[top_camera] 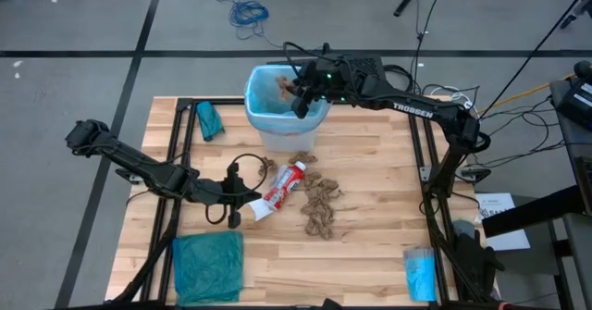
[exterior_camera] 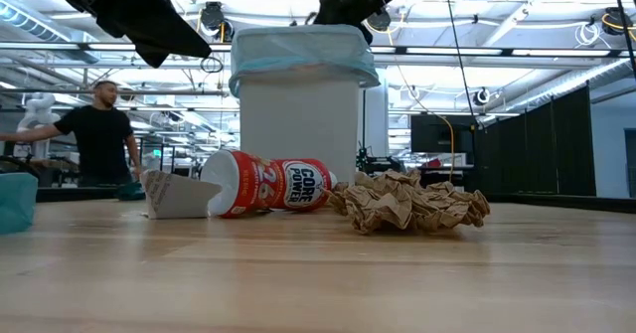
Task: Place trash/remove bag and relplace
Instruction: Put the brown paper into the blue trash bag inside the white trash bin, then put the red plastic bottle into the blue trash bag inside the white trash bin
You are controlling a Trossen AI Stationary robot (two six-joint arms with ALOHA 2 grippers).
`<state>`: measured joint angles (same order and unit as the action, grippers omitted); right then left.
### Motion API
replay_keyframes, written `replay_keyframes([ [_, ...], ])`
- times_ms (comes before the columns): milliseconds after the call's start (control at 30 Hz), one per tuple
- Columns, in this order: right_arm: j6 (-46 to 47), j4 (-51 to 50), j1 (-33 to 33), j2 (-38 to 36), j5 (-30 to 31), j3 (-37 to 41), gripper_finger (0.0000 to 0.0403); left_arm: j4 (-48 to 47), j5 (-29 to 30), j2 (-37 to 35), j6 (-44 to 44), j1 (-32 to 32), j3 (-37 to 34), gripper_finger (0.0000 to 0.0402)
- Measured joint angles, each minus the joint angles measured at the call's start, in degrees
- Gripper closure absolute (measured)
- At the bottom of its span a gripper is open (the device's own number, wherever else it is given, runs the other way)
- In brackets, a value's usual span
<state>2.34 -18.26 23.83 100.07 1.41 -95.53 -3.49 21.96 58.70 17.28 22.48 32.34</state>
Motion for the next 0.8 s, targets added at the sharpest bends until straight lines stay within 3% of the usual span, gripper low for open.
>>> replay_keyframes([
  [333,0.03,0.02,-0.02,-0.02,-0.02,0.0,0.0242,-0.02,0.0,0.0,0.07,0.0,0.0,0.0384],
  [467,0.01,-0.08,-0.28,-0.25,-0.43,0.0,0.0237,-0.02,0.0,0.0,0.07,0.0,0.0,0.0384],
  [567,-0.07,-0.18,-0.55,-1.72,-4.51,0.0,0.0237,-0.03,-0.01,0.0,0.07,0.0,0.0,0.0384],
  [700,-0.08,-0.77,-2.11,-5.85,-9.82,0.0,0.0242,-0.04,-0.04,0.0,-0.02,0.0,0.0,0.0384],
  [800,-0.64,-3.34,-4.63,-10.12,-10.43,0.0,0.0247,-0.05,-0.04,0.0,-0.04,0.0,0.0,0.0384],
])
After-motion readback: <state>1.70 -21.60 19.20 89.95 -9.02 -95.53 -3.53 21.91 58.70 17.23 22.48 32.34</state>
